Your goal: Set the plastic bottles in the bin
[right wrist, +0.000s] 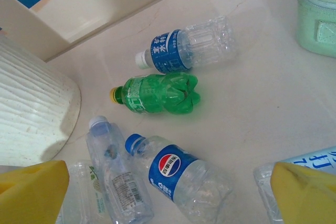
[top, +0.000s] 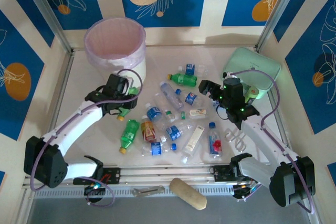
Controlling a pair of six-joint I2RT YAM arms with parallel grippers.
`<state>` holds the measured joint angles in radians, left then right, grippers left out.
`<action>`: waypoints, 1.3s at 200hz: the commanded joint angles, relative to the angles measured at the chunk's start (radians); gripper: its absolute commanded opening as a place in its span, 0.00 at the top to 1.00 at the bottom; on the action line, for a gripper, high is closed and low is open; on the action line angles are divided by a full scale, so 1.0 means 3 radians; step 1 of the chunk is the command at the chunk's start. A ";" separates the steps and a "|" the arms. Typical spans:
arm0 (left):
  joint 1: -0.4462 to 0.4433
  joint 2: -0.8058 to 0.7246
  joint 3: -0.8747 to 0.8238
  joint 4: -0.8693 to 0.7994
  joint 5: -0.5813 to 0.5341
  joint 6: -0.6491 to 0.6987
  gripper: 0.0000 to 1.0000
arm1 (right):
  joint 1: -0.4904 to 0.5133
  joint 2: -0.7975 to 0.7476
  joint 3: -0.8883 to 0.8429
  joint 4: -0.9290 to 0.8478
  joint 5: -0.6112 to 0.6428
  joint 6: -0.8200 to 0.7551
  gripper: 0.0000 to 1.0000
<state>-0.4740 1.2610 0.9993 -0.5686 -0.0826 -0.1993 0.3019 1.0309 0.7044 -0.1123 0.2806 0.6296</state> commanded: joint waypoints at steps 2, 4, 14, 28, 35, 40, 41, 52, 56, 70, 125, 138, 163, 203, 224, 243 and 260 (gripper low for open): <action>-0.0182 -0.0052 0.0330 -0.0160 0.0417 0.0066 0.51 | 0.0028 -0.0016 -0.0025 0.0110 -0.0074 0.0064 0.01; -0.0198 -0.0049 0.0361 -0.0156 0.0432 0.0065 0.51 | 0.0029 -0.0016 -0.0022 0.0105 -0.0074 0.0064 0.01; -0.0267 -0.0030 0.0521 -0.0124 0.0511 0.0054 0.51 | 0.0029 -0.0028 -0.0014 0.0098 -0.0094 0.0054 0.01; -0.0330 -0.0002 0.0726 -0.0003 0.0634 0.0022 0.51 | 0.0032 -0.0054 -0.0011 0.0074 -0.0119 0.0053 0.01; -0.0337 0.0004 0.0813 0.0100 0.0698 -0.0010 0.51 | 0.0032 -0.0070 -0.0015 0.0061 -0.0151 0.0049 0.01; -0.0338 0.0009 0.0871 0.0181 0.0733 -0.0027 0.51 | 0.0032 -0.0083 -0.0014 0.0057 -0.0181 0.0048 0.01; -0.0338 0.0010 0.0882 0.0197 0.0737 -0.0032 0.51 | 0.0032 -0.0085 -0.0013 0.0057 -0.0187 0.0049 0.01; -0.0337 0.0024 0.1000 0.0396 0.0742 -0.0054 0.51 | 0.0032 -0.0102 -0.0003 0.0033 -0.0268 0.0068 0.01; -0.0337 0.0033 0.1036 0.0479 0.0730 -0.0054 0.51 | 0.0030 -0.0107 0.0000 0.0019 -0.0306 0.0075 0.01; -0.0330 0.0106 0.1220 0.0639 0.0598 0.0003 0.51 | 0.0033 -0.0115 0.0023 -0.0003 -0.0472 0.0102 0.01; -0.0152 0.0648 0.2299 0.0606 0.0060 0.0593 0.50 | 0.0096 -0.0147 -0.0031 0.0125 -0.1077 0.0207 0.01; -0.0031 0.0765 0.2526 0.0616 0.0002 0.0709 0.50 | 0.0127 -0.0171 -0.0072 0.0152 -0.1139 0.0202 0.01; 0.0247 0.1007 0.2907 0.0671 -0.0179 0.0869 0.50 | 0.0169 -0.0219 -0.0148 0.0209 -0.1239 0.0169 0.01; 0.0604 0.1344 0.3072 0.1001 -0.0472 0.1086 0.49 | 0.0200 -0.0280 -0.0183 0.0239 -0.1279 0.0121 0.01; 0.0736 0.1560 0.3151 0.1059 -0.0535 0.1130 0.49 | 0.0205 -0.0301 -0.0160 0.0198 -0.1258 0.0101 0.01; 0.0810 0.1798 0.3313 0.0927 -0.0547 0.1136 0.48 | 0.0211 -0.0331 -0.0149 0.0157 -0.1235 0.0085 0.01; 0.0842 0.1999 0.3441 0.0744 -0.0518 0.1098 0.48 | 0.0211 -0.0359 -0.0144 0.0116 -0.1203 0.0076 0.01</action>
<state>-0.2382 1.7969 1.9652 -0.2996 -0.2195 0.1139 0.3584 0.9482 0.6582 -0.0639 -0.0792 0.6720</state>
